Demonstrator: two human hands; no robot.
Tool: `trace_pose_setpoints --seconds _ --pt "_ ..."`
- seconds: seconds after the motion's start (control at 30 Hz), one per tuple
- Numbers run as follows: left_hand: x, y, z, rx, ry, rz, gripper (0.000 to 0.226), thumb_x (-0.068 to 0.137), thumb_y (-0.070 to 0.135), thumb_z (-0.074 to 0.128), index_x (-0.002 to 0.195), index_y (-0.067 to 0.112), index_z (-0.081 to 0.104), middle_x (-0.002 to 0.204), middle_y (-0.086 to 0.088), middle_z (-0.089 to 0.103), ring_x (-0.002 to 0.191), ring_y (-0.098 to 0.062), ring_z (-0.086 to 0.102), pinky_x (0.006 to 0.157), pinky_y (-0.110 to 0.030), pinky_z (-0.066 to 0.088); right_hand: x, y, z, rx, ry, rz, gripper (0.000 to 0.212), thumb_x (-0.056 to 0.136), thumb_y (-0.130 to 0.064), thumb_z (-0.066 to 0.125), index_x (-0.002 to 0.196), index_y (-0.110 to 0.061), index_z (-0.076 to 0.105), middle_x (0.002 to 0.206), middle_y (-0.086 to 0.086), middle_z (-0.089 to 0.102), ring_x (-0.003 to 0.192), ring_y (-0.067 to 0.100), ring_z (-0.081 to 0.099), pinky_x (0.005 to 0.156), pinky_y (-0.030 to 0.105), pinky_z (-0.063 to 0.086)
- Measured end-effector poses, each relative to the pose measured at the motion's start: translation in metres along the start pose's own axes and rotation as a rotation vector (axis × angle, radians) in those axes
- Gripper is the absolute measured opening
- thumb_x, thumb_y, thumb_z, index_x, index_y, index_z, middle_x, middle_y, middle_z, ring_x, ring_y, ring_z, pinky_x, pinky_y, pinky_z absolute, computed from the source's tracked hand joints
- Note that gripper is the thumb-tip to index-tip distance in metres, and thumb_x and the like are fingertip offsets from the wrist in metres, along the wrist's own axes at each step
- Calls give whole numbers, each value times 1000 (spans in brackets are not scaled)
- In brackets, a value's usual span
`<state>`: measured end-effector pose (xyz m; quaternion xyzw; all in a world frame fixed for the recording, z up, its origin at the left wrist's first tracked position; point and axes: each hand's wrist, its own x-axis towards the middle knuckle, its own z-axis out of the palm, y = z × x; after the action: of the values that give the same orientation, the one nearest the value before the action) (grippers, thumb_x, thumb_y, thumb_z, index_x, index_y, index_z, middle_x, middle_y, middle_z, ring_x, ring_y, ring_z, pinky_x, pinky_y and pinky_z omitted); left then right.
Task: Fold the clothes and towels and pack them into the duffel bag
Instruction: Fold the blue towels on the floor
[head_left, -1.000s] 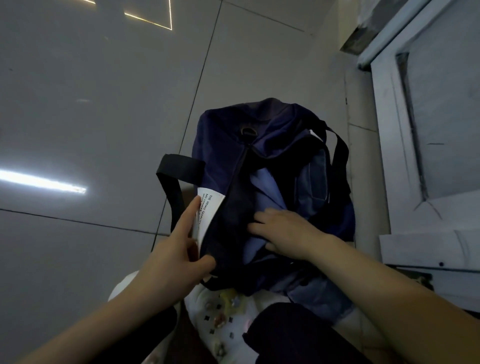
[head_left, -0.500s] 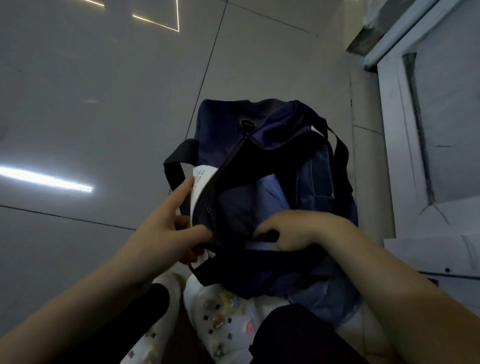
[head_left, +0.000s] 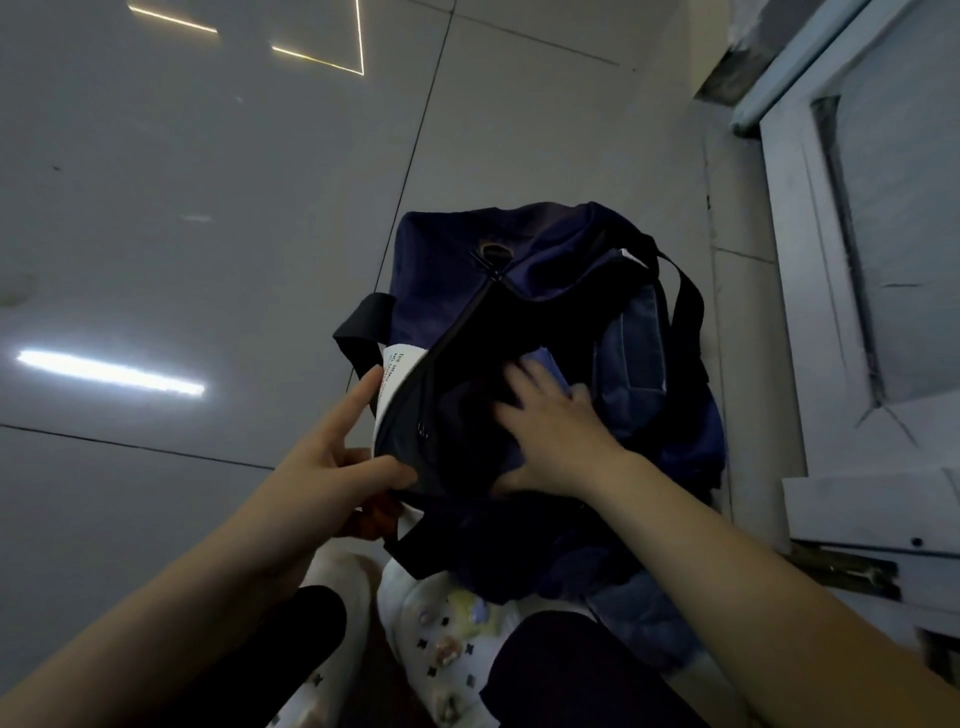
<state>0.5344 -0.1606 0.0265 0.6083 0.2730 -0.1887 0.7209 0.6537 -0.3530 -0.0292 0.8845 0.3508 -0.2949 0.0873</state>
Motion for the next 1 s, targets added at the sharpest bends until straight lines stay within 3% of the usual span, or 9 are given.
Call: trace_pose_setpoints --seconds 0.2,0.3,0.4,0.53,0.63,0.73,0.8,0.9,1.0 --pt "13 -8 9 -71 -1 -45 69 84 5 65 133 47 38 97 -9 70 75 -18 66 56 -26 54 -7 21 10 290 -60 119 100 75 -61 69 150 -44 6 155 -8 -31 146 30 -17 115 53 20" --pt "29 -23 14 -147 -32 -104 64 82 16 70 133 42 43 111 2 66 83 -13 69 56 -22 53 -14 29 2 303 32 103 90 81 -57 66 150 -46 8 158 -10 -22 147 31 -12 118 50 14" --pt "47 -32 26 -233 -175 -236 71 66 33 79 131 26 53 111 -5 70 78 -27 67 58 -28 51 -25 41 -2 240 57 112 84 83 -57 62 150 -46 12 160 -11 -15 147 34 -6 119 50 9" --pt "71 -25 60 -319 -224 -291 29 80 25 64 104 11 69 90 -6 75 70 -19 71 56 -22 51 -36 65 -9 189 52 173 81 86 -55 60 151 -43 13 161 -7 -10 147 33 -3 119 50 8" --pt "92 -13 82 -309 -264 -276 45 72 31 68 113 13 68 104 -9 73 96 -27 68 77 -33 53 -42 84 -12 175 91 229 74 90 -51 56 151 -40 16 162 -5 -4 147 31 1 119 50 11" --pt "111 0 99 -220 -297 -197 69 70 39 75 133 20 53 119 -4 67 107 -26 63 77 -32 51 -47 99 -11 161 113 287 66 94 -49 51 151 -36 19 162 -3 4 147 30 6 117 52 15" --pt "118 8 111 -151 -336 -149 57 80 40 69 132 27 49 122 0 64 108 -20 61 76 -28 51 -51 105 -8 201 170 311 60 97 -40 51 151 -31 26 161 0 12 145 30 14 116 48 21" --pt "118 12 112 -88 -339 -113 28 86 47 59 112 36 54 115 7 65 102 -11 60 88 -30 48 -56 112 -7 278 373 337 48 96 -28 54 143 -21 45 152 6 33 136 30 33 107 42 36" --pt "111 7 92 18 -258 -53 40 80 57 64 111 33 61 109 5 68 101 -12 63 88 -31 49 -61 111 -11 389 574 318 33 95 -22 56 127 -13 60 130 5 53 116 24 51 91 35 44"
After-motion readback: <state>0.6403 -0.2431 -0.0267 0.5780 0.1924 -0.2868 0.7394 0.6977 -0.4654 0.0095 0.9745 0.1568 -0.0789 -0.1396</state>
